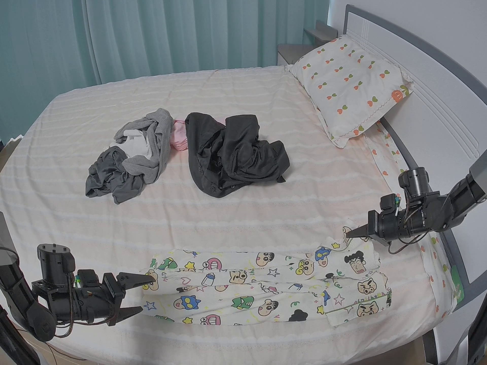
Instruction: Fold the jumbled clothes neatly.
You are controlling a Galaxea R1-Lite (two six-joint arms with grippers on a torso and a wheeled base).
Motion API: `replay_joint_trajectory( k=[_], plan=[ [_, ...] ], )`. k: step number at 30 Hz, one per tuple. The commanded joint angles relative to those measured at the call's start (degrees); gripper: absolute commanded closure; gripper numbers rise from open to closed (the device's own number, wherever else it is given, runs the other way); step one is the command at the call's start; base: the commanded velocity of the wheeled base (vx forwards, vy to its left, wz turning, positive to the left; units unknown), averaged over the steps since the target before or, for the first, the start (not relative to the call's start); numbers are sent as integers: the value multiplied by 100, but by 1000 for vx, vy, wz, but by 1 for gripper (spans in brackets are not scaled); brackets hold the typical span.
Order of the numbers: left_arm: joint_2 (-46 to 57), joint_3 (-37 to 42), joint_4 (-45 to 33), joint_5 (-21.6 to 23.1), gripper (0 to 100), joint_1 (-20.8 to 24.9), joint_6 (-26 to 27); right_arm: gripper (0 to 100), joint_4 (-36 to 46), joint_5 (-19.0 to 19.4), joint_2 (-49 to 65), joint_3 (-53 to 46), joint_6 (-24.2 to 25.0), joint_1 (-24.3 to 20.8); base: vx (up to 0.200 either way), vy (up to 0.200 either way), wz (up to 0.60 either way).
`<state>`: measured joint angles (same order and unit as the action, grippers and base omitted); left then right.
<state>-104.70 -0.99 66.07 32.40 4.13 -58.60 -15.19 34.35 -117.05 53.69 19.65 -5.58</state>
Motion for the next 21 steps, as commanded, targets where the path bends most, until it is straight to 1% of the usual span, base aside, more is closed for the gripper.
replay_joint_trajectory(
  k=[1, 7, 10, 16, 21],
  plan=[
    [-6, 55, 2, -6, 0, 0, -2, 100, -494, 142, 596, -640, -32, -4, 0, 0, 0],
    [-6, 55, 2, -6, 0, 0, -2, 100, -1504, 537, 948, -1616, -128, -4, 0, 0, 0],
    [-6, 55, 2, -6, 0, 0, -2, 100, -1759, 687, 1044, -1985, -286, -39, 0, 0, 0],
    [3, 55, 2, -6, 0, 0, -2, 100, -1803, 739, 1053, -2354, -594, -39, 0, 0, 0],
    [3, 55, 2, -6, 0, 0, -2, 100, -1768, 669, 851, -2398, -603, 13, 0, 0, 0]
  ],
)
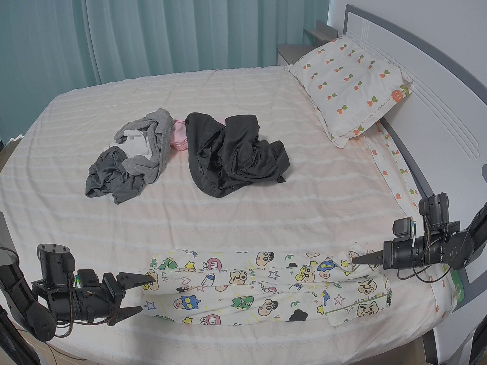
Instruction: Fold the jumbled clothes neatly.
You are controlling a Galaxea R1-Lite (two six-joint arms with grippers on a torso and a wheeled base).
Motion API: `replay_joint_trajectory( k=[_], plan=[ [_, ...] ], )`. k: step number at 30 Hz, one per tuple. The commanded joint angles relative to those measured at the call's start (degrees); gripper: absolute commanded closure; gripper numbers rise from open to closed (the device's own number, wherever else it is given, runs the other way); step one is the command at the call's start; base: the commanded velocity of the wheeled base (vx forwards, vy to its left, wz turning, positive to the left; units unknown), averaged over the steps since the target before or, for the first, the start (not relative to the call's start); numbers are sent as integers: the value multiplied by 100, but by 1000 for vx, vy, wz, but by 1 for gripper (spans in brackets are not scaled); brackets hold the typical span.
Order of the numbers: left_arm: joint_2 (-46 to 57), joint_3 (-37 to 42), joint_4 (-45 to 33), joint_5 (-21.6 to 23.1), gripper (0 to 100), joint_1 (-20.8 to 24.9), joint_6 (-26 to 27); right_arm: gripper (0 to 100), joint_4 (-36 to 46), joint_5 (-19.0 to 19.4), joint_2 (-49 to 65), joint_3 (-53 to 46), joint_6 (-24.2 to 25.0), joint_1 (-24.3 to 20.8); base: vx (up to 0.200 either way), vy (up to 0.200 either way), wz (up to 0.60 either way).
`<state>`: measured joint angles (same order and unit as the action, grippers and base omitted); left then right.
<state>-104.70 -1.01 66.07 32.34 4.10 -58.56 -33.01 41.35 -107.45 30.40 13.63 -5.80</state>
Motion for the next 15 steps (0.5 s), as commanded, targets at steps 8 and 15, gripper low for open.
replay_joint_trajectory(
  k=[8, 15],
  plan=[
    [-6, 57, 2, 0, 0, 3, -6, 100, -39, -567, -751, 176, -9, 378, 0, 0, 0],
    [-6, 57, 2, 0, 0, 3, -6, 100, -39, -1085, -927, 106, -9, 422, 0, 0, 0]
  ],
)
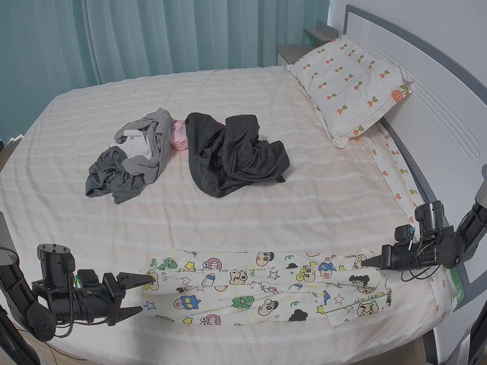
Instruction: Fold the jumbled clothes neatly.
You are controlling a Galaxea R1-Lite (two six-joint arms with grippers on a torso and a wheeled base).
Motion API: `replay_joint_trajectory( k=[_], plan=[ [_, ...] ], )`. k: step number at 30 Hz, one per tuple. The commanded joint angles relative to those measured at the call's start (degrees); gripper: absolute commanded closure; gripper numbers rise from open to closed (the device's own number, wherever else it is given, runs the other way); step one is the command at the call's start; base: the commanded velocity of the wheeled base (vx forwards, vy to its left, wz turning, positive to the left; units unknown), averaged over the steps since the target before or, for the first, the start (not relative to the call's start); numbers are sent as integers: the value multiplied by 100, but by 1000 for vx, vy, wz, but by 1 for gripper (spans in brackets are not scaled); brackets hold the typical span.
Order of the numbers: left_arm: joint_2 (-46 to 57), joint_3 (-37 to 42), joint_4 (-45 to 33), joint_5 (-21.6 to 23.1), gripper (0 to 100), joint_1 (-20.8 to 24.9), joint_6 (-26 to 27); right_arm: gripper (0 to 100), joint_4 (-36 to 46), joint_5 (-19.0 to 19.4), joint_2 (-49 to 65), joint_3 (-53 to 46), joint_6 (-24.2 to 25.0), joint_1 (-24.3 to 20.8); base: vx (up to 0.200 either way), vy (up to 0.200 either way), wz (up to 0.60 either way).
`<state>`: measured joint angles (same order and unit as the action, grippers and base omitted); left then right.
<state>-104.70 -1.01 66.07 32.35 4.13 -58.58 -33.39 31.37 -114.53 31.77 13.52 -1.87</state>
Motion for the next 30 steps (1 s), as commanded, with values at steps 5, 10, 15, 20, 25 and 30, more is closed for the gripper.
replay_joint_trajectory(
  k=[5, 10, 15, 20, 25, 30],
  plan=[
    [-6, 57, 2, -1, 0, 0, -5, 0, 43, -271, -219, -92, 2, 20, 0, 0, 0],
    [-6, 57, 2, -1, 0, 0, -5, 0, -18, -728, -113, -4, 10, 63, 0, 0, 0],
    [-6, 57, 2, -1, 0, 0, -5, 0, -18, -808, 493, 242, 19, 125, 0, 0, 0],
    [-6, 57, 2, -1, 0, 0, -5, 0, 26, -1168, 985, 585, 89, -165, 0, 0, 0],
    [3, 57, 2, -1, 0, 0, -5, 0, 8, -1291, 1170, 585, 336, -631, 0, 0, 0],
    [3, 57, 2, -1, 0, 0, -5, 0, 34, -1238, 1161, 427, 1030, -1079, 0, 0, 0]
  ],
)
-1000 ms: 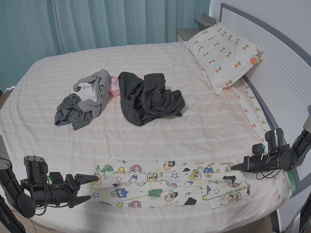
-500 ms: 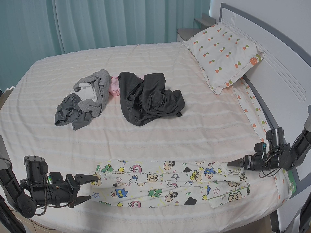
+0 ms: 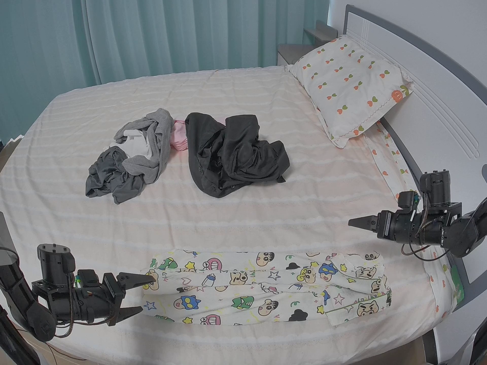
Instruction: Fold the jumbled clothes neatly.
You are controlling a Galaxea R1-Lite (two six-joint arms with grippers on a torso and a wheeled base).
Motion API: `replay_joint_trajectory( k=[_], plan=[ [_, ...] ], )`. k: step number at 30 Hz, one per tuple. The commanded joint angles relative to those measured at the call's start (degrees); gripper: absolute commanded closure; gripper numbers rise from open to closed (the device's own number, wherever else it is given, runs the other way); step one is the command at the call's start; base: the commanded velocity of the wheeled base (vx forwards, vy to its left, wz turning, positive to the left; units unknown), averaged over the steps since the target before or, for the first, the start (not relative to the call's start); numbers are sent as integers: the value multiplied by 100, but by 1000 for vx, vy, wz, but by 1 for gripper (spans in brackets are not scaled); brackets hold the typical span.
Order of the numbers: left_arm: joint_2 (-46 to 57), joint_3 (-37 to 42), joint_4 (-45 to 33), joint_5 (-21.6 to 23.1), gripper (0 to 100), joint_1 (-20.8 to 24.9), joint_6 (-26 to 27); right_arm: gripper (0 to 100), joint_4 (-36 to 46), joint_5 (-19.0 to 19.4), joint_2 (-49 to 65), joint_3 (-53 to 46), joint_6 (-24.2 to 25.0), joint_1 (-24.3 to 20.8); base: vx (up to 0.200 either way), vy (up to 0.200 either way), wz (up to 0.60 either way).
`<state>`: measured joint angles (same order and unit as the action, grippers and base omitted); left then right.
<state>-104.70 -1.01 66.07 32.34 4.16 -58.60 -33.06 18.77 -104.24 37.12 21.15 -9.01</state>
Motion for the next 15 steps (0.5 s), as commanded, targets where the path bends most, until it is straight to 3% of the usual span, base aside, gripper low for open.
replay_joint_trajectory(
  k=[1, 8, 15],
  plan=[
    [3, 57, 2, 0, 0, -3, -2, 0, 1, 47, 18, -161, 416, -435, 0, 0, 0],
    [3, 57, 2, 0, 0, -3, 7, 0, -34, 109, -879, -425, 451, -461, 0, 0, 0],
    [-6, 57, 2, 0, 0, -3, 7, 0, 1, 329, -975, -662, 469, -479, 0, 0, 0]
  ],
)
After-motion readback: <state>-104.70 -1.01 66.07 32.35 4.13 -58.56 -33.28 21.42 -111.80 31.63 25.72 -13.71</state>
